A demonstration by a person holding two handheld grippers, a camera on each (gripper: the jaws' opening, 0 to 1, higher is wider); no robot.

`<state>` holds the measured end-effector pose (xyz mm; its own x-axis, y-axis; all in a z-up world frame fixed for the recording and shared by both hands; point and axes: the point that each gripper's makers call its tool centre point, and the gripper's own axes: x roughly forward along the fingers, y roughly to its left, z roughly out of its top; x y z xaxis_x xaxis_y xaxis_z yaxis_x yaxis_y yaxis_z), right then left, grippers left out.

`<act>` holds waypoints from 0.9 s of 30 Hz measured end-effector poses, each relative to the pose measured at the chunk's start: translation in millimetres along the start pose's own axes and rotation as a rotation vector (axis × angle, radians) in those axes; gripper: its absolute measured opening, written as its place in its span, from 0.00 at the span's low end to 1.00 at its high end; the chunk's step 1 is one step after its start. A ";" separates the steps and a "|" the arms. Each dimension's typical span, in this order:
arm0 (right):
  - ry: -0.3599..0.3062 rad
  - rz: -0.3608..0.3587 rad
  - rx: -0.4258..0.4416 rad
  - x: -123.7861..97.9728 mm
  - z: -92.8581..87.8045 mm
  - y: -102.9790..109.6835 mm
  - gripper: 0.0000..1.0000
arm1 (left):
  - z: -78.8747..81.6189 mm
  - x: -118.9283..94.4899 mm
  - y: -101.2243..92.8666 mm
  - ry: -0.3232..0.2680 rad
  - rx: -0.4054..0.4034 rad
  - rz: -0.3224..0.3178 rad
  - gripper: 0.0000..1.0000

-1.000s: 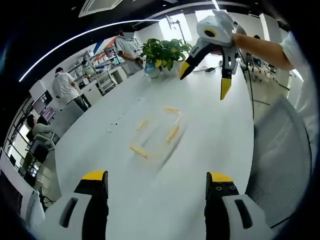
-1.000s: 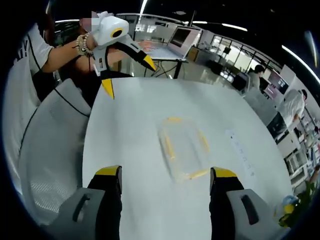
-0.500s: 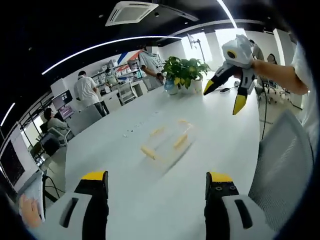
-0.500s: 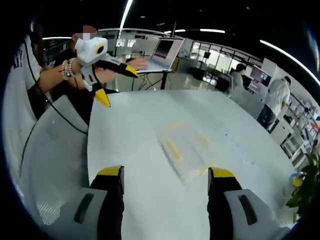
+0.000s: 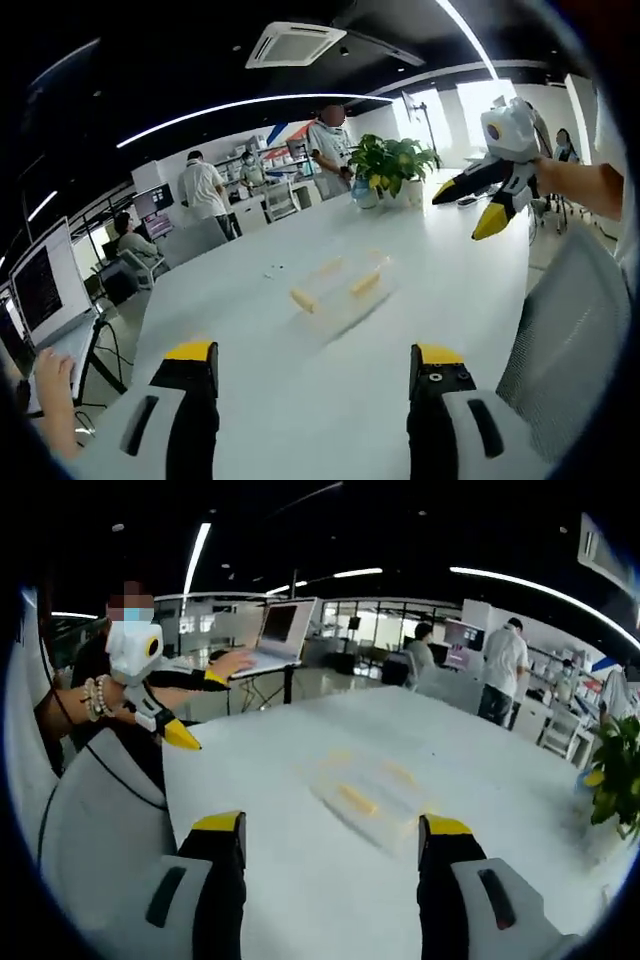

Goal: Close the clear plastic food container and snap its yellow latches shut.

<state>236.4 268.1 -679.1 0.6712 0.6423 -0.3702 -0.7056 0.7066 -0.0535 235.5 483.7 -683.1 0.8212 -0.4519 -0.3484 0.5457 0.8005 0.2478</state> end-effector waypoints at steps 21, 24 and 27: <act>-0.007 -0.191 0.131 1.0 -27.1 -7.9 0.67 | -17.4 8.6 -7.0 -0.006 -0.100 -0.019 0.75; -0.006 -0.196 0.141 0.5 -28.0 -10.1 0.67 | -15.7 13.6 -5.6 -0.001 -0.100 -0.012 0.74; -0.006 -0.198 0.145 -0.1 -28.4 -10.5 0.65 | -11.9 16.8 -7.1 -0.005 -0.114 -0.016 0.74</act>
<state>237.3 252.1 -704.9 0.7950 0.4880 -0.3603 -0.5201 0.8541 0.0093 243.4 475.1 -701.5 0.8136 -0.4664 -0.3471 0.5361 0.8329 0.1375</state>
